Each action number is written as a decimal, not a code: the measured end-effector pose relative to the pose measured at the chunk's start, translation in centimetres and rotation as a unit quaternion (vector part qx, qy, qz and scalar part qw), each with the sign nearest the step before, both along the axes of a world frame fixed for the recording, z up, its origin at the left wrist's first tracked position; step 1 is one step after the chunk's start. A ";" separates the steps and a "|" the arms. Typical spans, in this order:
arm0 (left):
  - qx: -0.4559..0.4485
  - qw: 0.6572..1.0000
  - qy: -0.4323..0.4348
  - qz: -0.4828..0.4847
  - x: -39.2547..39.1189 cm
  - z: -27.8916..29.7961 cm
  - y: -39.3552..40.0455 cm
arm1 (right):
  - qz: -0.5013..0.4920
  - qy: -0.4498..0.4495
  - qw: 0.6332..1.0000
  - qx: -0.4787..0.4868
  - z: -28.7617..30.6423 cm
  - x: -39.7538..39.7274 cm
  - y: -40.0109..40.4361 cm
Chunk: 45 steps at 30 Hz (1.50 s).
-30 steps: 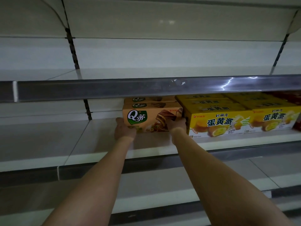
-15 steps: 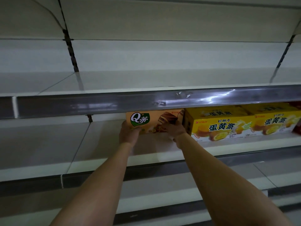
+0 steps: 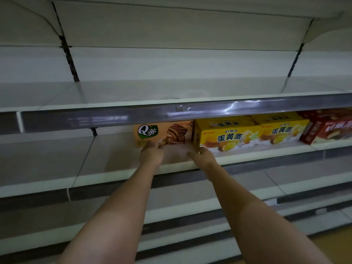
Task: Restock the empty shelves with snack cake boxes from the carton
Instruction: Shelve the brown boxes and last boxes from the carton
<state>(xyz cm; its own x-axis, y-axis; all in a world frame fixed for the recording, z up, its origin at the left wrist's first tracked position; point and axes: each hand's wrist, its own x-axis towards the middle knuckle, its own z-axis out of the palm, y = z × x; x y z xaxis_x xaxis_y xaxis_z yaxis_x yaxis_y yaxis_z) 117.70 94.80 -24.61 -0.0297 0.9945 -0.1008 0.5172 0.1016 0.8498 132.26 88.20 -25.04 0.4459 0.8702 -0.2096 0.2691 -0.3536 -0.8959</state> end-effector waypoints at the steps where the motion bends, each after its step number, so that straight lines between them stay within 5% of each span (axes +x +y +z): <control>1: 0.012 1.000 0.000 -0.006 0.4 -0.1 -0.7 | -0.003 -0.002 1.000 -0.002 0.0 0.8 -0.9; 8: 0.057 0.995 0.050 -0.061 5.6 0.0 -10.7 | -0.033 -0.007 0.999 -0.004 -0.3 7.3 -12.4; 15: -0.019 0.982 0.078 -0.169 13.9 -3.6 -20.7 | -0.125 0.050 0.990 -0.049 -3.5 13.5 -25.6; 21: -0.088 0.926 0.123 -0.345 22.1 -6.2 -29.3 | -0.230 0.074 0.967 -0.075 -7.1 18.7 -36.3; 34: -0.182 0.813 0.135 -0.536 42.2 -11.6 -41.6 | -0.565 0.137 0.810 -0.078 -9.9 30.2 -55.5; 45: -0.136 0.698 0.174 -0.681 54.3 -14.1 -55.1 | -0.720 0.166 0.671 -0.067 -11.5 33.9 -67.4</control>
